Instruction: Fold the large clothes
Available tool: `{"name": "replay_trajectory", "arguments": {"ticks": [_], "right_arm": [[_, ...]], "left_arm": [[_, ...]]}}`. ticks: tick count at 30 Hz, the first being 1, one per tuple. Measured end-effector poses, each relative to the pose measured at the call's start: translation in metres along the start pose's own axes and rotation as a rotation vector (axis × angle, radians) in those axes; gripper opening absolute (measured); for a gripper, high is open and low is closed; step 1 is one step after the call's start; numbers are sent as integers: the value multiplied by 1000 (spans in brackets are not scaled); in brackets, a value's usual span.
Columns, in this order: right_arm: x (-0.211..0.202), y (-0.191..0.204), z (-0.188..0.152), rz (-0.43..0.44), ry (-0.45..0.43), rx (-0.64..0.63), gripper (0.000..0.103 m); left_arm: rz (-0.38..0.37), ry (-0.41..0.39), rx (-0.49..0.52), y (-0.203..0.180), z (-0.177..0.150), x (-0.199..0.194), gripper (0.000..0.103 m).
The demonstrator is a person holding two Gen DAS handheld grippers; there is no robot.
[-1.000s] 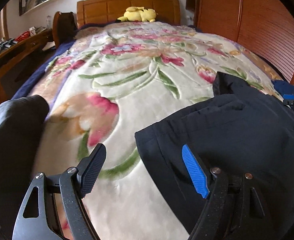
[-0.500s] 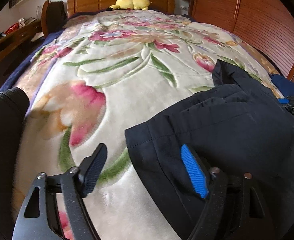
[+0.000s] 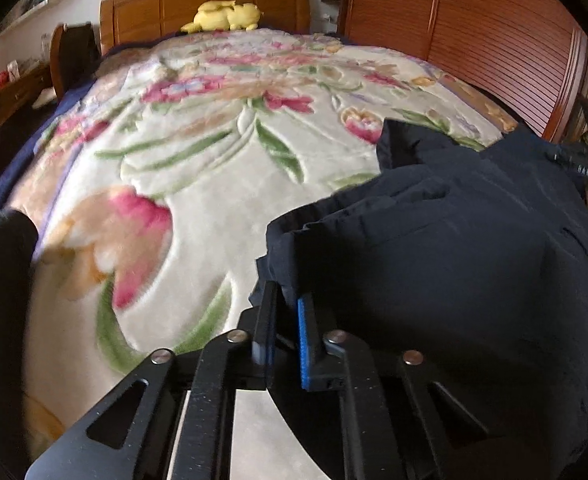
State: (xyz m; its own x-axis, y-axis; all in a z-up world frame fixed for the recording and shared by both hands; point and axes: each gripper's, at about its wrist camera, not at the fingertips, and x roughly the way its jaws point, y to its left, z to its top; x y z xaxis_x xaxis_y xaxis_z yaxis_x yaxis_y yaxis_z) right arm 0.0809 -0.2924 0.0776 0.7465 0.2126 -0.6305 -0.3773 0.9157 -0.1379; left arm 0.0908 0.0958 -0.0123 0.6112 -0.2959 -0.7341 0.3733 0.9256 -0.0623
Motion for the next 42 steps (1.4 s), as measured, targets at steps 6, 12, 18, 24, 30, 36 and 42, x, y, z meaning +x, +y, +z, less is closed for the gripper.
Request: {"name": "replay_trajectory", "arguments": {"ticks": [6, 12, 18, 24, 30, 36, 42], "right_arm": [[-19, 14, 21, -123, -103, -25, 3], [43, 16, 26, -228, 44, -37, 2], [96, 21, 5, -233, 175, -25, 2], [70, 15, 14, -250, 121, 8, 11], [10, 18, 13, -234, 10, 52, 62], [-35, 39, -33, -113, -62, 89, 75], [-62, 55, -82, -82, -66, 104, 75]], "left_arm": [[81, -153, -39, 7, 32, -34, 8], [160, -114, -7, 8, 59, -9, 8], [182, -109, -30, 14, 60, -11, 11], [175, -155, -17, 5, 50, -51, 42], [135, -222, -31, -20, 27, -87, 78], [108, -291, -48, -59, 1, -105, 80], [99, -293, -7, -97, -19, -104, 82]]}}
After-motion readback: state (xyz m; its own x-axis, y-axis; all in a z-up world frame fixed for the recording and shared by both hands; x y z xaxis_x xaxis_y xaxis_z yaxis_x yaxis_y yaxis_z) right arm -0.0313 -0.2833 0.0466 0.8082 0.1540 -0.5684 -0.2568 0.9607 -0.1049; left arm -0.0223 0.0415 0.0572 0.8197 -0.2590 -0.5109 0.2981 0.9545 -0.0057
